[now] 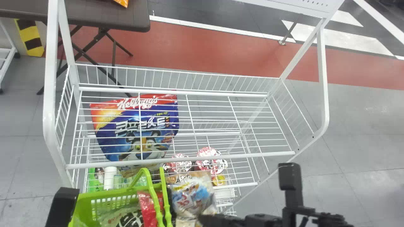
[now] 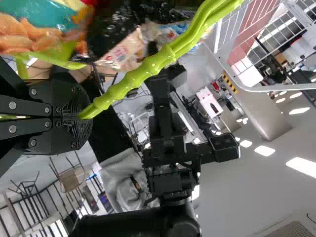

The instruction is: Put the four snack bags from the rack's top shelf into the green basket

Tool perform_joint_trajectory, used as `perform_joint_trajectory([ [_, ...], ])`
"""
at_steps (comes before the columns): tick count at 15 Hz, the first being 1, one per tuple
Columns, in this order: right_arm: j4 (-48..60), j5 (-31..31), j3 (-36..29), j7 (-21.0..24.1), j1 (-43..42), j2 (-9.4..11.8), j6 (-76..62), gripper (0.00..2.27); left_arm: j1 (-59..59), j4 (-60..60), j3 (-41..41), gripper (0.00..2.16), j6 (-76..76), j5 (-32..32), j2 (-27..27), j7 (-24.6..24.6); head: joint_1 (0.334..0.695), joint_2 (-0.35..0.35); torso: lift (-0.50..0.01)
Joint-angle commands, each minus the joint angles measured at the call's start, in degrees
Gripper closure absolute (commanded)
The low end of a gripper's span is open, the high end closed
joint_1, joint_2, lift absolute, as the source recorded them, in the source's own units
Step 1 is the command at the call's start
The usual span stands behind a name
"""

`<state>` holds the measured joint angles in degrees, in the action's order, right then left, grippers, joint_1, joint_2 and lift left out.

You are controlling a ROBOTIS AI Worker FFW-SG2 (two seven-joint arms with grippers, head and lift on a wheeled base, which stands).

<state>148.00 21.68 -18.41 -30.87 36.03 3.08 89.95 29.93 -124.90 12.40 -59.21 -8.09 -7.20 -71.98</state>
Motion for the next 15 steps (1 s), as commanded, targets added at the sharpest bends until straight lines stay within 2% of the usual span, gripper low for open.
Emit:
perform_joint_trajectory([
  [1,0.4,-1.9,6.2,0.2,0.8,1.8,0.1,2.24,0.2,-0.2,0.1,1.55,0.2,0.0,0.0,0.0,0.695,-0.35,0.0],
  [2,1.3,-3.0,8.7,0.2,1.0,1.9,0.1,2.24,0.3,-0.2,0.1,1.55,0.2,0.0,0.0,0.0,0.695,-0.35,0.0],
  [5,4.1,-3.3,13.9,0.1,2.6,4.0,0.1,2.24,0.9,-0.6,0.0,1.55,0.2,0.0,0.0,-0.1,0.695,-0.35,0.0],
  [7,4.1,-2.7,13.3,0.6,3.0,3.5,0.1,2.23,1.4,-0.9,-0.3,1.55,0.5,0.0,0.0,-0.4,0.695,-0.35,0.0],
  [8,4.1,-2.7,12.3,1.4,3.0,3.4,0.1,1.97,1.5,-1.0,-0.3,1.55,0.7,0.0,0.0,-0.4,0.695,-0.35,0.0],
  [9,4.1,-2.8,11.0,1.5,3.1,3.4,0.1,1.11,1.6,-1.2,-0.3,1.55,0.7,0.0,-0.1,-0.5,0.695,-0.35,0.0],
  [10,4.0,-3.0,9.9,1.6,3.2,3.3,0.1,0.15,1.7,-1.3,-0.4,1.55,0.9,0.0,-0.1,-0.5,0.695,-0.35,0.0],
  [11,4.0,-3.0,8.2,1.6,3.2,3.3,0.1,0.0,1.7,-1.4,-0.4,1.55,0.7,0.0,-0.1,-0.5,0.695,-0.35,0.0],
  [15,3.6,-3.0,3.3,2.1,3.3,3.0,0.1,0.06,1.6,-1.5,0.4,1.55,0.7,0.2,0.0,-0.3,0.695,-0.35,0.0],
])
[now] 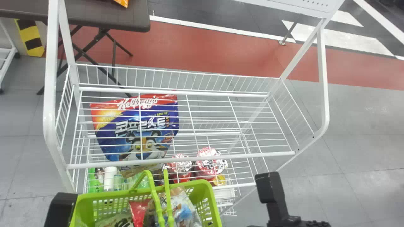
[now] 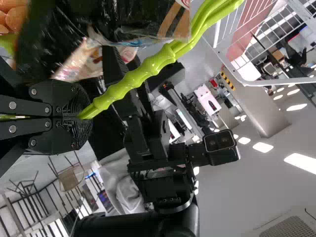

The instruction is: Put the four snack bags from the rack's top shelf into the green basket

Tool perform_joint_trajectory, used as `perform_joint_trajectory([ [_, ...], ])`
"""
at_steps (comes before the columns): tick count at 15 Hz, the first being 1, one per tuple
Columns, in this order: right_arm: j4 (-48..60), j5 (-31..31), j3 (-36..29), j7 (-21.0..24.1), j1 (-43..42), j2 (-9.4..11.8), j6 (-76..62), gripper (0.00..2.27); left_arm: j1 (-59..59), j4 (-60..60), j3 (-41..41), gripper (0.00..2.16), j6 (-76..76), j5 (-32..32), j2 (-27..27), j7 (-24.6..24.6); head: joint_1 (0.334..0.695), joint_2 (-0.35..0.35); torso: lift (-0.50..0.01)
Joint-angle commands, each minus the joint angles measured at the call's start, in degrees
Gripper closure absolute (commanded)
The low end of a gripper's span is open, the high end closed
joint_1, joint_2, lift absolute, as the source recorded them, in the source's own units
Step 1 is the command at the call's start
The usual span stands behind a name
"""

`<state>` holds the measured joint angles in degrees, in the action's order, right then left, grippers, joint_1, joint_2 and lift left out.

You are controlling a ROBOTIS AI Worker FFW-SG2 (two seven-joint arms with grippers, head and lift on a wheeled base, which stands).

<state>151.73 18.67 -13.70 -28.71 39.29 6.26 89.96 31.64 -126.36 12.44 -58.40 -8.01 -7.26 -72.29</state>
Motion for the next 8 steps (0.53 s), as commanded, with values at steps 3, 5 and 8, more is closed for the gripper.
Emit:
perform_joint_trajectory([
  [3,-0.1,0.0,-3.0,0.1,0.0,-0.7,0.1,0.06,-0.1,-0.1,0.4,1.55,-0.1,0.1,0.0,0.1,0.695,-0.35,0.0],
  [5,-0.1,0.0,-3.4,0.1,0.0,-0.9,-1.9,0.06,0.2,-0.6,0.4,1.55,-0.1,0.1,0.0,0.1,0.695,-0.35,0.0],
  [8,1.2,0.4,-4.6,0.1,0.0,-1.2,-2.5,0.06,0.4,-0.7,0.2,1.55,-0.1,0.1,0.0,0.1,0.695,-0.35,0.0],
])
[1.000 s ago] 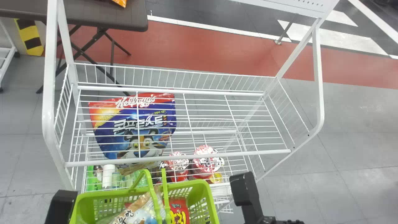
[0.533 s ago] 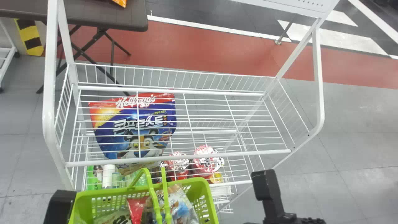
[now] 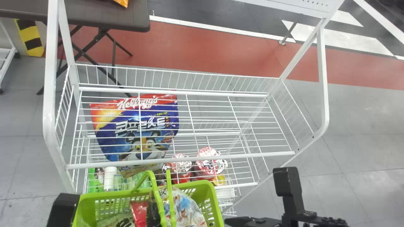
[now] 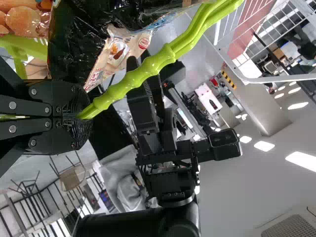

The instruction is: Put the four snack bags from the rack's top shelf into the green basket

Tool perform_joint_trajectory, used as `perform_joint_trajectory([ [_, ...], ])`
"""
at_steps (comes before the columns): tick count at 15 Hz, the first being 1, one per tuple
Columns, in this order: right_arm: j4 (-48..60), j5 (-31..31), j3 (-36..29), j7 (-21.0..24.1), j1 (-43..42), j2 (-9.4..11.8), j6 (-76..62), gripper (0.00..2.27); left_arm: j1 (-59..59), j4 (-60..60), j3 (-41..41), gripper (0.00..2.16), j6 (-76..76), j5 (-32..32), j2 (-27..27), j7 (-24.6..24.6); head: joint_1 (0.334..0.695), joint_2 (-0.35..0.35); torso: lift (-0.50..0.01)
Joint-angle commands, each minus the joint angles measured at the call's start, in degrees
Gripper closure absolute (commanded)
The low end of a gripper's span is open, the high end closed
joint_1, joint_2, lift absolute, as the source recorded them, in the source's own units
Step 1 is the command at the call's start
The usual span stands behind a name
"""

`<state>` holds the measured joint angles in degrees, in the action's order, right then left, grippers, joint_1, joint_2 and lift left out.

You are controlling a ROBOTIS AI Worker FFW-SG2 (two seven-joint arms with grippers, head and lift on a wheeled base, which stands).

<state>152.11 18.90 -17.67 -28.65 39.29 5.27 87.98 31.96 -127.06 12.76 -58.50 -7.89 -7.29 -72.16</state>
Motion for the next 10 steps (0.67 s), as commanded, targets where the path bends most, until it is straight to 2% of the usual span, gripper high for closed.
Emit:
perform_joint_trajectory([
  [1,1.3,0.1,-1.5,0.0,0.0,-0.8,-5.9,0.06,0.1,0.0,-0.1,1.55,0.0,0.0,0.0,0.0,0.695,-0.35,0.0],
  [6,-2.9,-0.8,-1.2,2.8,1.3,-4.2,-55.3,0.06,0.2,-0.1,0.7,1.55,0.0,0.5,0.0,0.2,0.695,-0.35,0.0],
  [9,-9.5,-7.1,4.8,6.1,2.7,-5.0,-78.2,0.06,0.6,0.0,0.6,1.55,0.2,0.5,0.0,0.4,0.695,-0.35,0.0],
  [10,-12.0,-8.3,6.9,7.9,2.9,-5.1,-81.5,0.06,0.6,0.0,0.7,1.55,0.2,0.5,0.0,0.4,0.695,-0.35,0.0],
])
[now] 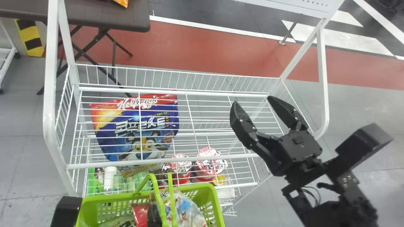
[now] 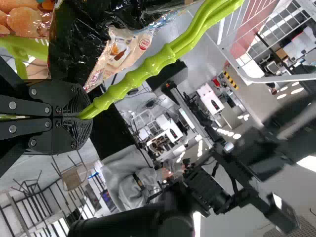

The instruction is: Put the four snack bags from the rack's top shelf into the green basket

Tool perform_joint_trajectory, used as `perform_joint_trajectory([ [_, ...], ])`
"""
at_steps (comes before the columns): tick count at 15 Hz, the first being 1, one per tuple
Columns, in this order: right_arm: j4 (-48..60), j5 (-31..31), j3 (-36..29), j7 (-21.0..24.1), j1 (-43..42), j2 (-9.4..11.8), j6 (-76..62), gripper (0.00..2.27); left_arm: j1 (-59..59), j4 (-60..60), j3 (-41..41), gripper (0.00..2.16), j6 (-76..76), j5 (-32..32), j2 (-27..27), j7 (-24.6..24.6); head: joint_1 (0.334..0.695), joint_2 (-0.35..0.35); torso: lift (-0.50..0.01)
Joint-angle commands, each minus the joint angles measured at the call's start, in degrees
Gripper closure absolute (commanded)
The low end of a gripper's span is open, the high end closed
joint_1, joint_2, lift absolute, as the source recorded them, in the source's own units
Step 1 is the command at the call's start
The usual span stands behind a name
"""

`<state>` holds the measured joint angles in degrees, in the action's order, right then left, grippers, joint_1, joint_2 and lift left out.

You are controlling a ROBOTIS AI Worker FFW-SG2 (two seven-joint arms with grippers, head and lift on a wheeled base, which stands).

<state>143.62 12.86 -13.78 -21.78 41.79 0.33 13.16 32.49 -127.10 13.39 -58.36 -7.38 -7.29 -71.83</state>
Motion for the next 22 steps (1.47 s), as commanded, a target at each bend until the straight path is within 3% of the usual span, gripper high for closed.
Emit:
perform_joint_trajectory([
  [1,-4.8,-2.3,4.2,2.4,0.5,-0.1,-7.2,0.06,0.0,0.0,0.1,1.55,0.0,0.0,0.0,0.0,0.695,-0.35,0.0],
  [5,-6.6,-2.3,6.4,4.3,0.9,-0.4,-8.5,0.06,0.1,0.0,0.1,1.55,0.0,0.0,0.0,-0.1,0.695,-0.35,0.0],
  [22,-4.9,-2.2,6.0,4.2,1.5,-0.4,-6.7,0.06,0.4,-0.4,-0.2,1.55,0.0,0.0,0.0,-0.2,0.695,-0.35,0.0],
])
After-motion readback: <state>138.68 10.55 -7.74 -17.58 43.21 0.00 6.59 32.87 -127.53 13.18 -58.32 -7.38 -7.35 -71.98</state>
